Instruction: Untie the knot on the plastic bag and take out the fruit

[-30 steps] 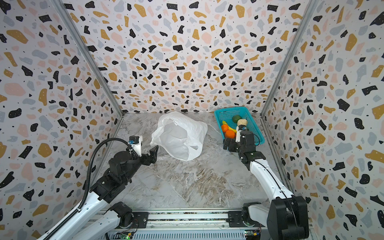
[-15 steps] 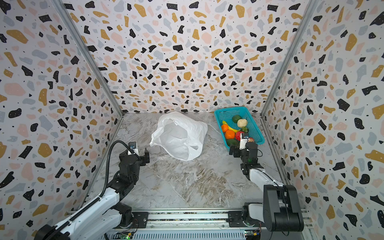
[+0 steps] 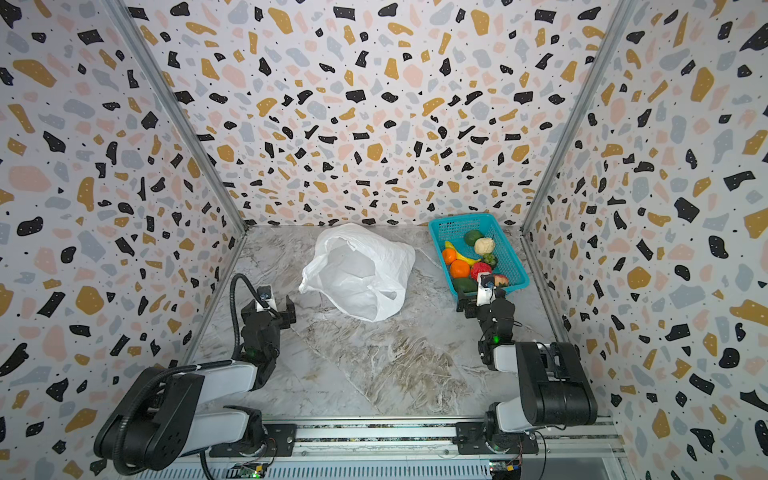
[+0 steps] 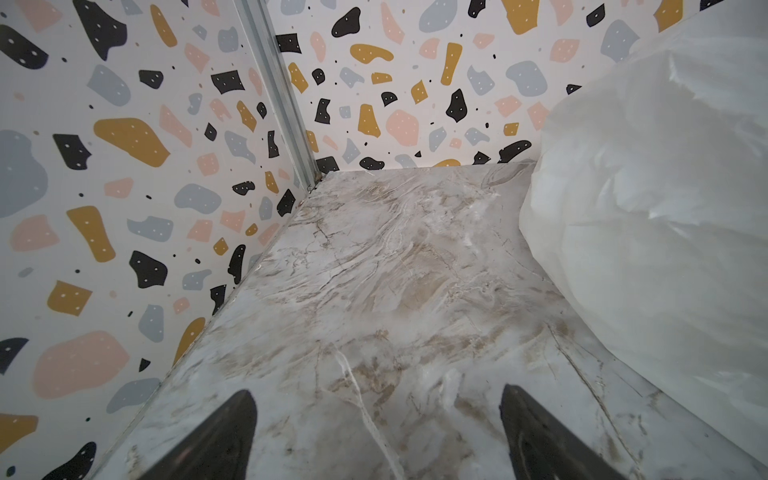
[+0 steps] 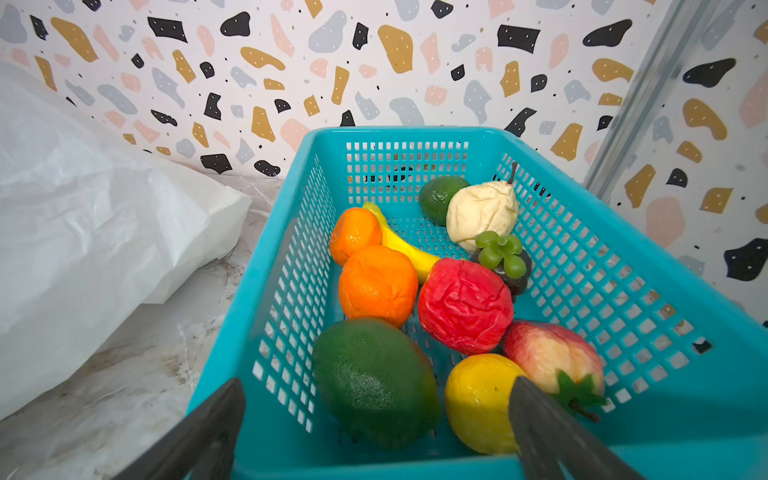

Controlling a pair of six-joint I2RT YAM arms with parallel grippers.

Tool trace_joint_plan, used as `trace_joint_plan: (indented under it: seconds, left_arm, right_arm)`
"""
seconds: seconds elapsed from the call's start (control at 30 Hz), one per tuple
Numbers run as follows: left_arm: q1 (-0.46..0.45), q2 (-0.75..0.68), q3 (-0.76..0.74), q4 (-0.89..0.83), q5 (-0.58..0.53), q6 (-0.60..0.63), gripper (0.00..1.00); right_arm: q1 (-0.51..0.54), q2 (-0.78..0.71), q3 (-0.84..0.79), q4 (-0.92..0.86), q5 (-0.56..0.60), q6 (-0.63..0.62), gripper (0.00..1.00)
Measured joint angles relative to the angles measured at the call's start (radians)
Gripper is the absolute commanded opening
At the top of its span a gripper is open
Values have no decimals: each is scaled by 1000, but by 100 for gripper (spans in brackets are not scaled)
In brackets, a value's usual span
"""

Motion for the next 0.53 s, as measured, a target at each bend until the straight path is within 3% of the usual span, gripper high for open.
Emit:
trace_joint_plan:
  seconds: [0.23, 0.53]
  left_arm:
    - [0, 78, -34, 136, -10, -6, 93]
    - [6, 80, -34, 177, -18, -14, 100]
  right_arm:
    - [26, 29, -45, 118, 60, -4, 99]
    - [46, 32, -56, 142, 120, -7, 99]
